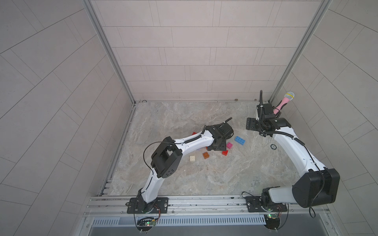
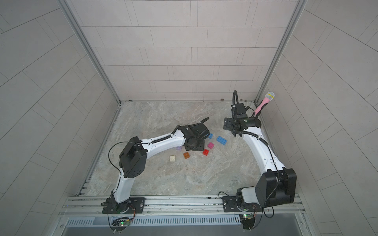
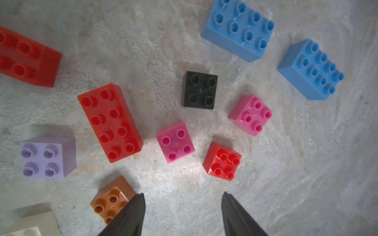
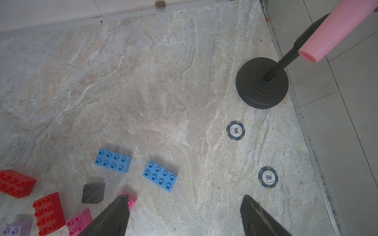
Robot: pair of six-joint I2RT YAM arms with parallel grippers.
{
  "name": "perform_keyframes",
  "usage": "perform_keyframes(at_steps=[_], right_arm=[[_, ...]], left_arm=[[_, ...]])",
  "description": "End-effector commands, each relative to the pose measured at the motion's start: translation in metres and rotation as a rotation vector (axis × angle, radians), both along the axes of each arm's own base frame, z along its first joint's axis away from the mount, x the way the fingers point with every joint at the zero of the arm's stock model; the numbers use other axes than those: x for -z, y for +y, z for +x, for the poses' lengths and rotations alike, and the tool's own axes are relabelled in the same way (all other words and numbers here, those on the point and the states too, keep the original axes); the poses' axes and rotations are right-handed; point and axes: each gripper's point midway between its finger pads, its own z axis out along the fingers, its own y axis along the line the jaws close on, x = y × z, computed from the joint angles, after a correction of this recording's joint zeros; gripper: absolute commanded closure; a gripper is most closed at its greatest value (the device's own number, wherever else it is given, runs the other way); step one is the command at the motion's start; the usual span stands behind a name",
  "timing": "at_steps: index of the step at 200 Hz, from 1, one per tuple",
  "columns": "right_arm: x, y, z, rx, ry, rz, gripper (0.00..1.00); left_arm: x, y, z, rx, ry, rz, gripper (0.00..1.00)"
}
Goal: Assemble the letter p with lego
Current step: Pick up the lego brick from the center of the board.
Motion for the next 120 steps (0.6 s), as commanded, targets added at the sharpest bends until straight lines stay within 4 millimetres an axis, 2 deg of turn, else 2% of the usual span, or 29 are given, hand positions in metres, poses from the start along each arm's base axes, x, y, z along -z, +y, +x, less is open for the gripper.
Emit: perform_keyframes(at_steps=[1,57,120], right_arm=[[0.006,0.005,0.001,-0.028,0.010,0.020,0.11],[0.011,0.008,0.004,-0.041,0.018,0.029,0.11],[0.010,0.012,0.006,-0.054,0.016,0.044,0.11]], left_arm=[[0.009,0.003,0.012,-0.052,-0.015,0.034,0.33],[0.037,0.005,0.018,-0.064,0.024,0.068,0.33],[0.034,-0.001,0.024,-0.059,0.008,0.050,0.35]])
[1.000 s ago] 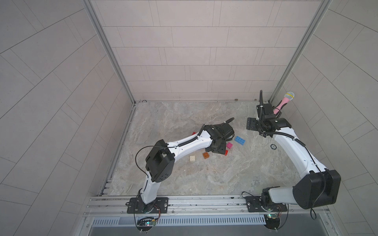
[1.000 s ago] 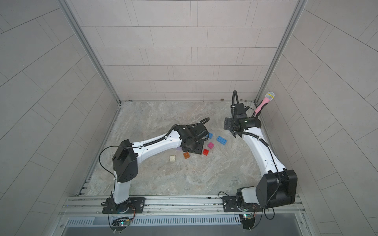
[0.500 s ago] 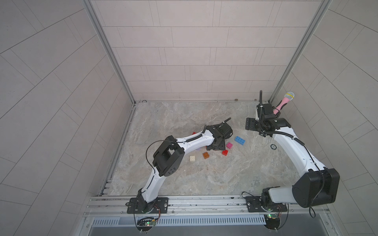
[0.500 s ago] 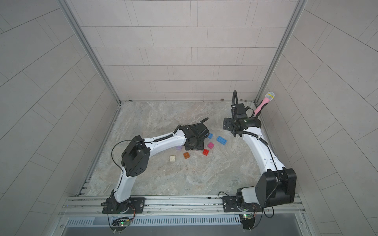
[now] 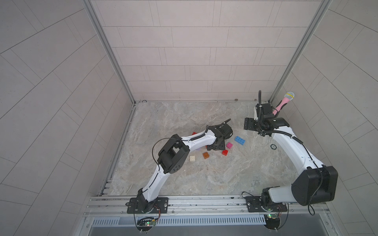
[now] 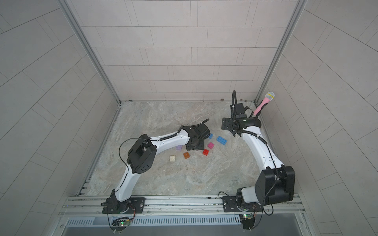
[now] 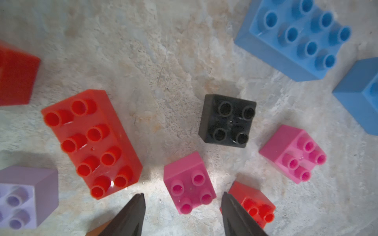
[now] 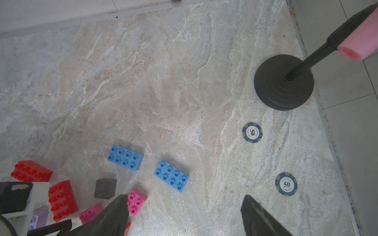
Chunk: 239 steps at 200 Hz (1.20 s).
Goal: Assemble the letter p with lego
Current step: Pick up the lego brick from the center of the board.
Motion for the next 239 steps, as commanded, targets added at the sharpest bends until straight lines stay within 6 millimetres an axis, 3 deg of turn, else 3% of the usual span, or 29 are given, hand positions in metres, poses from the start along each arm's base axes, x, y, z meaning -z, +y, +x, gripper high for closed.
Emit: perform_keyframes(at_steps=[1,130,164,199,239], right_arm=[[0.004,0.001,0.001,-0.012,0.011,0.002,0.11],[0.005,0.005,0.001,-0.029,0.015,0.015,0.12],[0.006,0.006,0.002,-0.033,0.016,0.018,0.13],[0.009,0.006,0.002,-0.036,0.026,0.019,0.13],[0.010,0.006,0.002,-0.038,0.030,0.021,0.13]], left_arm=[[0.001,0.000,0.007,-0.019,-0.014,0.009,0.35],[0.010,-0.007,0.013,0.007,-0.011,0.026,0.44],[0.013,-0.010,0.017,0.023,-0.018,0.032,0.52],[0.015,-0.007,0.016,0.035,-0.016,0.056,0.56],[0.019,-0.001,0.011,0.046,0.005,0.081,0.56]])
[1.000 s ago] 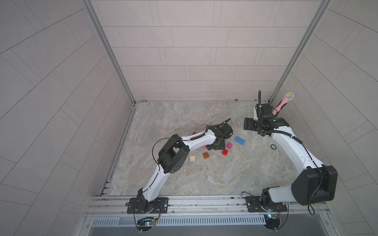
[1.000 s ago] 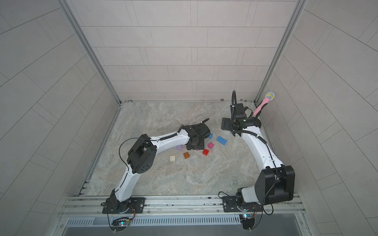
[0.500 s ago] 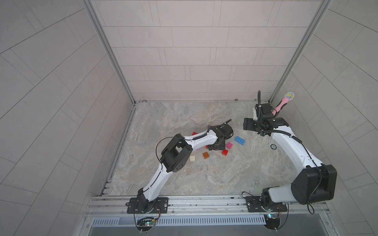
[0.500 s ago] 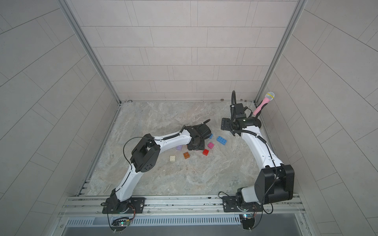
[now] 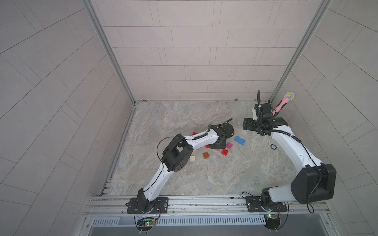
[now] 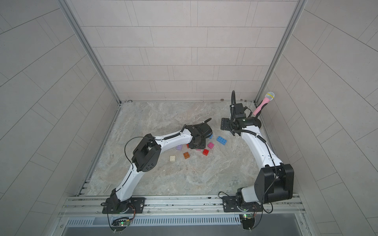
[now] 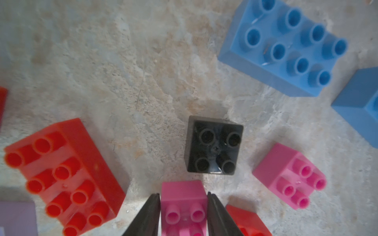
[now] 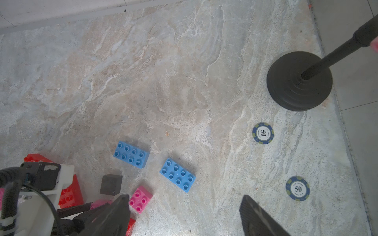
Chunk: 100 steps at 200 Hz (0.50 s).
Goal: Assemble the letter p with lego
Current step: Pick up the lego brick from the center of the board.
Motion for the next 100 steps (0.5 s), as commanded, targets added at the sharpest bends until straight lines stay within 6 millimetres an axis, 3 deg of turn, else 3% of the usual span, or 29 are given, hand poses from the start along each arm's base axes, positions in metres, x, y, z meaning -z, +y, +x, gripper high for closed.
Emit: perform_keyframes(at_steps=[1,100], right_arm=[[0.0033,-0.0013,-0.0006,-0.004,0.014,-0.007,0.13],[0.0027,-0.0009,-0.0021,-0.005,0.016,-0.005,0.13]], left_arm=[[0.0077,0.0115,-0.0006,0.001,0.014,0.060,0.56],[0.0112,0.0186,-0.0053,0.007,0.024,0.089,0.61]])
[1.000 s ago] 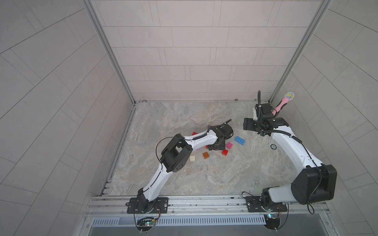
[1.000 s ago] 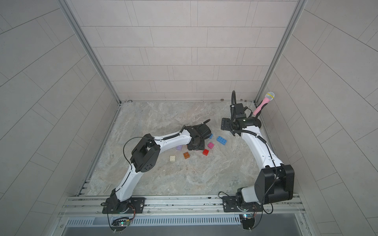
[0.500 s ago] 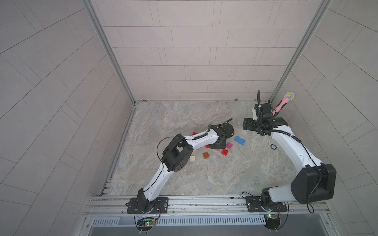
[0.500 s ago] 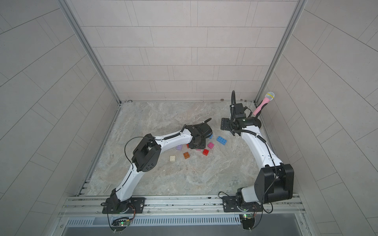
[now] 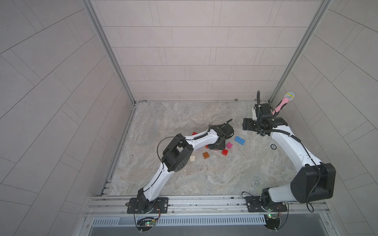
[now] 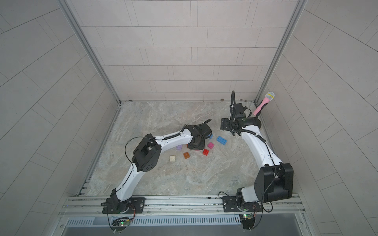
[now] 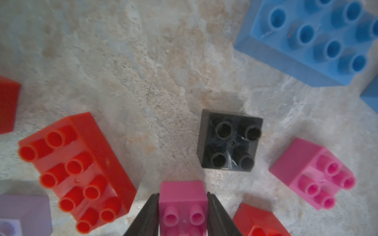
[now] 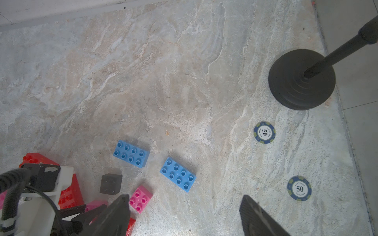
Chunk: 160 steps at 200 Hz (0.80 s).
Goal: Assemble the letter p with lego
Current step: Pick up the lego brick from the center of the board.
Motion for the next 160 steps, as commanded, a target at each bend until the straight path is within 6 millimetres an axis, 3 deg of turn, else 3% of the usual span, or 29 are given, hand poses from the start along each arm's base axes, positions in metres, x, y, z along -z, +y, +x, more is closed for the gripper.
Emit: perform_keyframes(at_steps=[1,48,109,141,160], right_arm=[[0.001,-0.001,-0.003,-0.003,0.010,-0.008,0.13],[-0.001,-0.003,-0.003,0.004,0.008,-0.010,0.14],[-0.011,-0.025,-0.004,0.072,-0.004,0.029,0.15],[-0.016,-0.038,-0.003,0.103,0.002,0.035,0.15],[-0.018,-0.043,-0.003,0.112,0.013,0.033,0.15]], left_arm=[[0.008,0.011,-0.002,-0.006,0.014,0.048,0.61],[0.000,0.016,-0.001,0.008,-0.014,0.065,0.63],[-0.057,0.036,0.002,0.163,-0.122,0.135,0.62],[-0.078,0.021,0.000,0.229,-0.130,0.056,0.62],[-0.078,0.008,0.002,0.248,-0.107,0.012,0.62]])
